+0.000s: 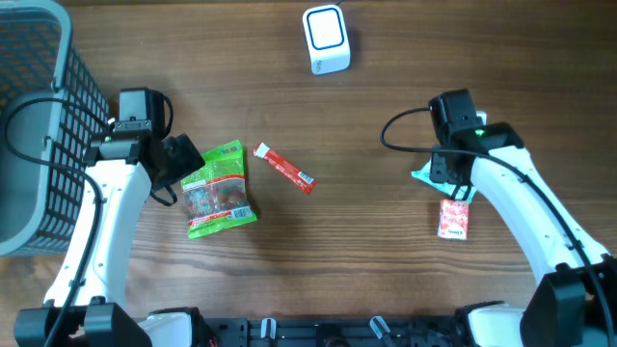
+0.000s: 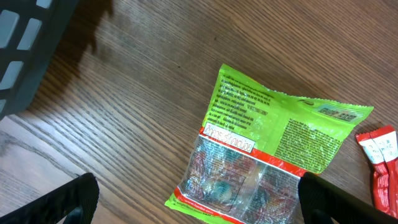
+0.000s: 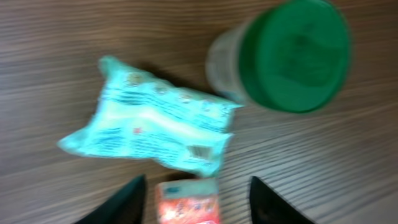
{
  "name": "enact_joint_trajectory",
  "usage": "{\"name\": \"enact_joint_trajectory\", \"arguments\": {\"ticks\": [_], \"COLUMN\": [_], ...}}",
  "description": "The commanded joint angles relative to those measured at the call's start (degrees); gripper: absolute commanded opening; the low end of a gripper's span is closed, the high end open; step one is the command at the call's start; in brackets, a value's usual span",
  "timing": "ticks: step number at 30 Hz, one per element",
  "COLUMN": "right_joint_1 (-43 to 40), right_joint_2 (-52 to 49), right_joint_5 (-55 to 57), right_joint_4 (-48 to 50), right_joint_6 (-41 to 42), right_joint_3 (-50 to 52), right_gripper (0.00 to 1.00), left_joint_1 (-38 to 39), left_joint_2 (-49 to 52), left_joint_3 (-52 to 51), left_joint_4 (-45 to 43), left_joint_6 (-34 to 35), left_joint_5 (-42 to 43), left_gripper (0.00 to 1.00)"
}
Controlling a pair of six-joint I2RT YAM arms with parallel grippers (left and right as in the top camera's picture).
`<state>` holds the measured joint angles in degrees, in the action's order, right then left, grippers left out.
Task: Scan the item barcode
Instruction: 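Lower the juice box at the right side and release it, then reach the right gripper to the red stick snack and grasp it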
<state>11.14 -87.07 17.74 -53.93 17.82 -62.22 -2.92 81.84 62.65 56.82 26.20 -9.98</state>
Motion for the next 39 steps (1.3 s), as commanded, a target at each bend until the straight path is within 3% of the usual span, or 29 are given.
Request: {"name": "enact_joint_trajectory", "arguments": {"ticks": [1,4,11,18,26,30,32,39], "right_joint_1": [1.46,5.84,19.26,29.38,30.64,30.64,30.64,30.64], "right_joint_2": [0.28,0.28,-4.83,-18.18,-27.34,-27.50,-27.61,-27.98], "right_joint_5": [-27.74,-34.27,-24.98,-18.62,-18.62,-18.64,-19.08,-20.76], "right_joint_4": [2.99,8.20,14.64,24.39,38.03,43.95,46.18,46.73], "right_joint_6": [-5.49,-8.61,-10.34,-12.22,-14.69,-14.67,-14.73,-14.71], "right_joint_3": [-8.98,-9.94,-9.77,-9.77,-9.77,-9.77,-9.77,-9.44], "right_gripper": [0.44,0.44,0.48,0.50,0.50,0.37,0.37,0.35], "left_joint_1": [-0.26,-0.26,-0.26,-0.26,-0.26,-0.26,-0.26,-0.26], "left_joint_2": [-0.20,-0.20,-0.20,-0.20,-0.20,-0.20,-0.20,-0.20], "left_joint_3": [0.79,0.81,0.81,0.81,0.81,0.81,0.81,0.79], "left_joint_4": [0.00,0.00,0.00,0.00,0.00,0.00,0.00,0.00], "left_joint_6": [-0.48,-0.48,-0.48,-0.48,-0.48,-0.48,-0.48,-0.48], "left_joint_5": [0.11,0.11,0.11,0.11,0.11,0.11,0.11,0.11], "left_gripper": [1.00,1.00,1.00,1.00,1.00,1.00,1.00,1.00]}}
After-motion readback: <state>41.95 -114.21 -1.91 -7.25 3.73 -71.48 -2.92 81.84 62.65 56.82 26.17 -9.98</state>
